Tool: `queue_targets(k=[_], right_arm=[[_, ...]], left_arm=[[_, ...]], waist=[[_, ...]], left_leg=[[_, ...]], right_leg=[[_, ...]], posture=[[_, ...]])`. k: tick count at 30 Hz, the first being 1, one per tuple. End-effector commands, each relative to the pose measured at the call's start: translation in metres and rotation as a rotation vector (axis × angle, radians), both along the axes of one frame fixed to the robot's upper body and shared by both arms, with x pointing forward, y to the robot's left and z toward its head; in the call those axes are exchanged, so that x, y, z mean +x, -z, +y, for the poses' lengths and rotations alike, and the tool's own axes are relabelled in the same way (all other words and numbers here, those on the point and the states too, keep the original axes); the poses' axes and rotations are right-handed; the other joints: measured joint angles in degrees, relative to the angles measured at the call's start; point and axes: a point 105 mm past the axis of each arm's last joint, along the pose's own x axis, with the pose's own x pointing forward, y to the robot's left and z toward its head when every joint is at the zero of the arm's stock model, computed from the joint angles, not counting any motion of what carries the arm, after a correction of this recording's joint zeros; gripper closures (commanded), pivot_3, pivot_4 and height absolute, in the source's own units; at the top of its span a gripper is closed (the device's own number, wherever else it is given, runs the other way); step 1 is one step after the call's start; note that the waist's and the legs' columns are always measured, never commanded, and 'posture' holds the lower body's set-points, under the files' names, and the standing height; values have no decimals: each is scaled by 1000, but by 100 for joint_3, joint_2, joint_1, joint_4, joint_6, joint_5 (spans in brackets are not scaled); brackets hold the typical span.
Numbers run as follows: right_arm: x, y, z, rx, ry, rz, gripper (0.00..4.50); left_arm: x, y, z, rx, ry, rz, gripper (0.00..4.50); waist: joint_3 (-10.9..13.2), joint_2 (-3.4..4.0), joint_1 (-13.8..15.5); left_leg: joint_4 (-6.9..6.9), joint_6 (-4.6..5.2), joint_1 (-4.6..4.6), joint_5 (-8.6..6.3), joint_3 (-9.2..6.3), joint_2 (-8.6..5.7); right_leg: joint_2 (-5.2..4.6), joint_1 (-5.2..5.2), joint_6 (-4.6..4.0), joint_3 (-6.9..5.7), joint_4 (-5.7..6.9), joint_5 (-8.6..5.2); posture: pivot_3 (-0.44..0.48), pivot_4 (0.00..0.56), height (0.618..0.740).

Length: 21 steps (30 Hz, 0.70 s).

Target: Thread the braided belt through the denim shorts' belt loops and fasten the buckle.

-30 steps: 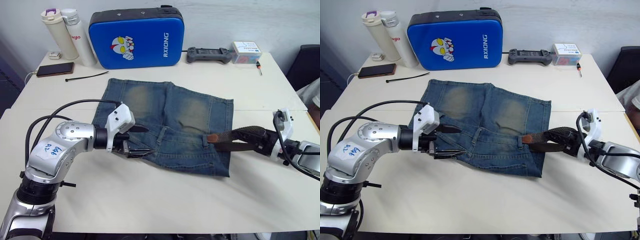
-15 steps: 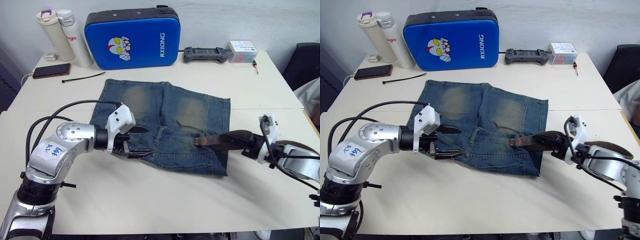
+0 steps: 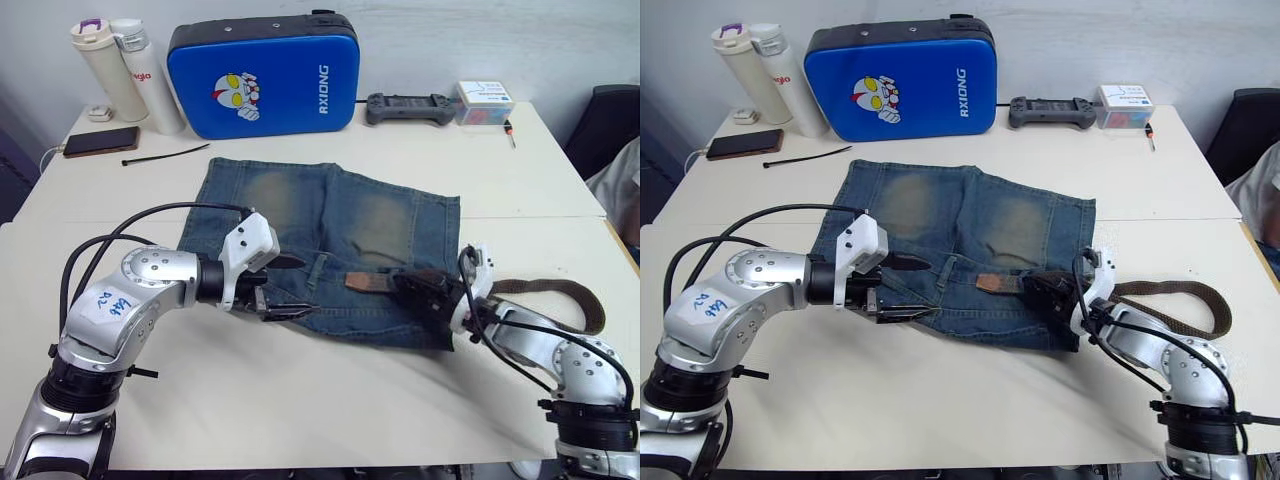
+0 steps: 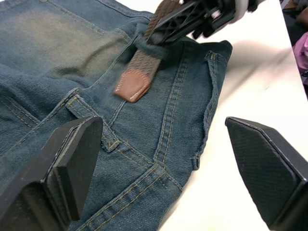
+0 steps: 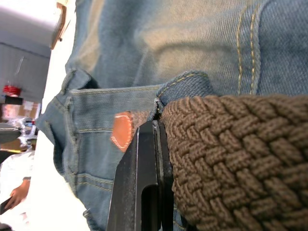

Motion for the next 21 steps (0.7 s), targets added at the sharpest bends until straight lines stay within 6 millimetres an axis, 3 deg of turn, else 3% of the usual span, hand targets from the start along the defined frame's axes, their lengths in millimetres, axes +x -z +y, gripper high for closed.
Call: queue_targets(k=[1, 2, 6, 12, 21], right_arm=[[-1, -12, 18, 9, -34, -64, 4500], [-1, -11, 19, 4, -34, -64, 4500], [-4, -14, 7, 42, 8, -65, 2953], [-16, -21, -13, 21, 51, -73, 52], [-59, -34, -20, -52, -34, -79, 52]], left_arm=[[-2, -6, -6, -6, 32, -31, 16], [-1, -6, -7, -6, 34, -31, 16], [1, -7, -11, -12, 50, -32, 0], [5, -7, -15, -13, 75, -35, 0], [10, -5, -21, -11, 115, -39, 0]], waist=[[0, 0, -6], [0, 1, -6], [0, 1, 4], [0, 1, 22], [0, 1, -10]], left_leg=[[-2, -1, 1, 1, 0, 0], [-4, -2, 1, 1, 0, 0], [-10, -5, -1, 3, 2, 0], [-10, -4, -3, 2, 1, -2], [-12, 12, -2, -6, 1, -4]], right_leg=[[0, 0, -1, 0, 0, 0], [0, -2, -1, 0, 1, 0], [0, -11, -2, 2, 4, -1], [-2, -10, -1, 1, 3, -1], [-5, -6, -1, 3, -2, -1]], posture=[[0, 150, 740], [0, 150, 740], [0, 150, 740], [0, 150, 740], [0, 150, 740]])
